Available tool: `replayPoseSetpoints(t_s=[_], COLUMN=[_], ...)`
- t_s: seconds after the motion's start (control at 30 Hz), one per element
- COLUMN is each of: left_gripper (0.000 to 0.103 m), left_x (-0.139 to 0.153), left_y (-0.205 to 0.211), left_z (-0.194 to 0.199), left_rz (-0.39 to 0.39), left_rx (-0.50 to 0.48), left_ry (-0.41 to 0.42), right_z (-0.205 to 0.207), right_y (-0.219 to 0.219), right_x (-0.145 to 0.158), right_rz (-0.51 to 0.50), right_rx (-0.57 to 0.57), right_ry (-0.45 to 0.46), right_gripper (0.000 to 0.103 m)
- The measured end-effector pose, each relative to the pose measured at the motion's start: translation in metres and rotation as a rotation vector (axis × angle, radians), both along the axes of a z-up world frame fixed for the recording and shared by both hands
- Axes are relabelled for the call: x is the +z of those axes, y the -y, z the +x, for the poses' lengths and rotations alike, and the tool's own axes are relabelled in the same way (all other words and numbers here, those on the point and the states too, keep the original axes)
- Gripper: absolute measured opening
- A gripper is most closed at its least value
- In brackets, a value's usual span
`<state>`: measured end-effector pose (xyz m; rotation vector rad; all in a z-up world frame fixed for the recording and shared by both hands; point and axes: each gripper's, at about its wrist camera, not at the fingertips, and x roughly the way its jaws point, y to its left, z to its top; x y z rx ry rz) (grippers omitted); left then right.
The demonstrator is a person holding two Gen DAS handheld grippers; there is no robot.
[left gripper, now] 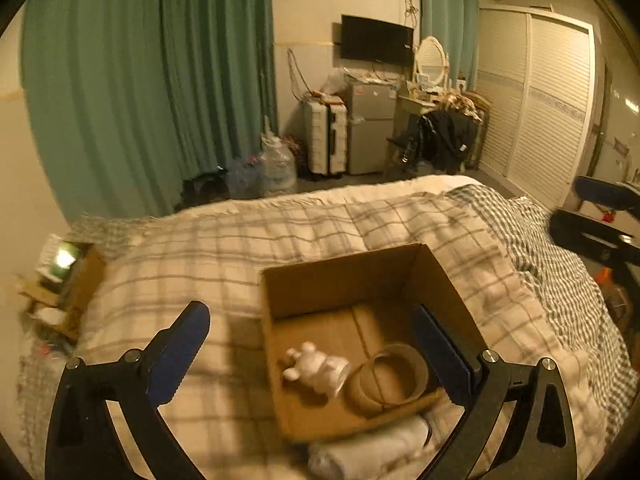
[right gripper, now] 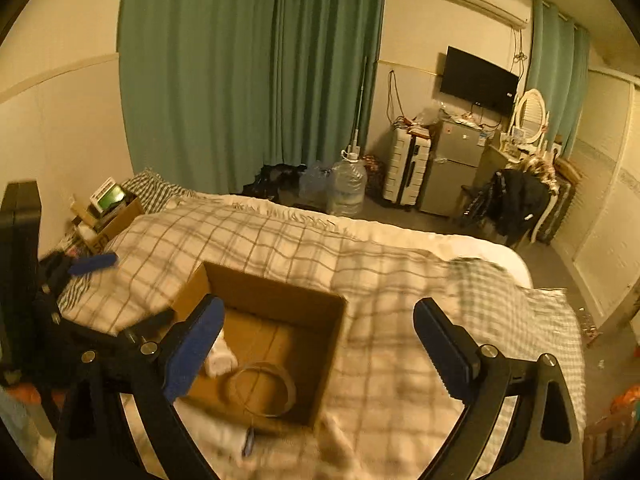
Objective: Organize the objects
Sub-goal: 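Carry figurine and tape roll into the box and open both tools, then move both open tools back toward the remaining items on the bed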
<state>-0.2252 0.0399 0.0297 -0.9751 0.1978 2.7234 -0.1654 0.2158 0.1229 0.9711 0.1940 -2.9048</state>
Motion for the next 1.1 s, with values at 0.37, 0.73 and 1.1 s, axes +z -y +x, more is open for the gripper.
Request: replayPoseSetpoints(t_s=[0.37, 0.73, 1.1], left_gripper=[0.103, 0.103, 0.103], left_x=[-0.003, -0.116, -0.128], left_y=[0.020, 0.019, 0.034], left_z=[0.118, 0.156, 0.152], left_rz=[0.024, -0.044, -0.001], left_rx=[0.041, 0.156, 0.183], left_ry=[0.065, 0.222, 0.263], right_z=[0.148, 0.159, 0.129], right_y=[0.018, 0.050, 0.080], right_x=[0.009, -0.144, -0.187], right_rz=[0.122, 0.104, 0.160], right_rx=[0.047, 0.020, 0.080], right_ry=[-0.045, 0.232, 0.330], right_gripper=[0.096, 0.096, 0.094])
